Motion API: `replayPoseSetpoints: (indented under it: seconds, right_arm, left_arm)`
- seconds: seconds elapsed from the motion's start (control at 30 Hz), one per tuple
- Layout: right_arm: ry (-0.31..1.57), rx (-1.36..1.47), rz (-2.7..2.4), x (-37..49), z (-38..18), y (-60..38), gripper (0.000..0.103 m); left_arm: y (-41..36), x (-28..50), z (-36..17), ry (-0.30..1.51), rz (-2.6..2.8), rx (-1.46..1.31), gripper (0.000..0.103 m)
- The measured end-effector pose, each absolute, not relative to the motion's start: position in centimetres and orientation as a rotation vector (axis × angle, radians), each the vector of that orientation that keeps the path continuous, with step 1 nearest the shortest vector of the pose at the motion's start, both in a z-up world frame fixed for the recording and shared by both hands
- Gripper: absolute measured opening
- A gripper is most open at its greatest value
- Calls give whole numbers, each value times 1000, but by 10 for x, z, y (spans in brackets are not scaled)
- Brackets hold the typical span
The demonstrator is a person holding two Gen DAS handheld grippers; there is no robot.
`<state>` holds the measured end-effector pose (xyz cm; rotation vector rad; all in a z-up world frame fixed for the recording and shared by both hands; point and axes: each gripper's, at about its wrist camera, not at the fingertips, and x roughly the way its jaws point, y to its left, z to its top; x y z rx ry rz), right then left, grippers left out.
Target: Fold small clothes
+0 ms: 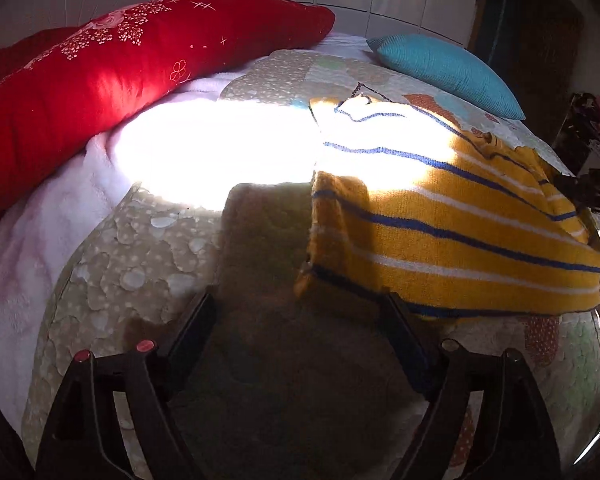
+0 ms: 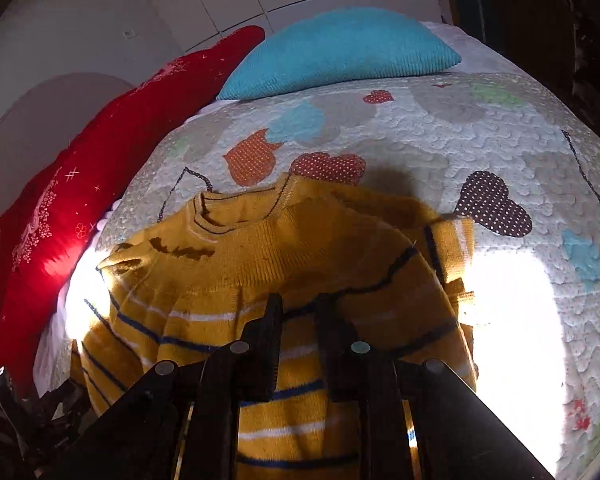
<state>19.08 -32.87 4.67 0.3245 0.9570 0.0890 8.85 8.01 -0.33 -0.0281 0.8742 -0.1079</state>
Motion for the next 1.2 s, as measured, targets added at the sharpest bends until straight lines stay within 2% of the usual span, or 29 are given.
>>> replayPoseSetpoints:
  seconds: [0.13, 0.3, 0.37, 0.4, 0.43, 0.67, 0.9, 1.2]
  right_arm:
    - [1013, 341, 0, 223, 16, -342, 24]
    - [989, 221, -37, 220, 21, -330, 28]
    - [984, 164, -66, 211, 33, -321, 37]
    - [967, 171, -52, 203, 41, -317, 47]
    - [941, 193, -21, 194, 51, -313, 54]
    - [869, 184, 205, 131, 91, -259, 69]
    - [903, 131, 242, 76, 59, -246, 69]
    - [865, 180, 132, 33, 53, -302, 69]
  left_arm:
    - [76, 85, -7, 846, -122, -3, 91]
    - [80, 83, -8, 833, -145, -25, 93]
    - [80, 83, -8, 830, -149, -27, 93]
    - [80, 83, -8, 829, -149, -28, 93]
    - [80, 83, -8, 829, -149, -27, 93]
    - [79, 84, -7, 854, -139, -29, 94]
    - [89, 115, 17, 933, -313, -263, 94]
    - [56, 188, 4, 1028, -466, -367, 94]
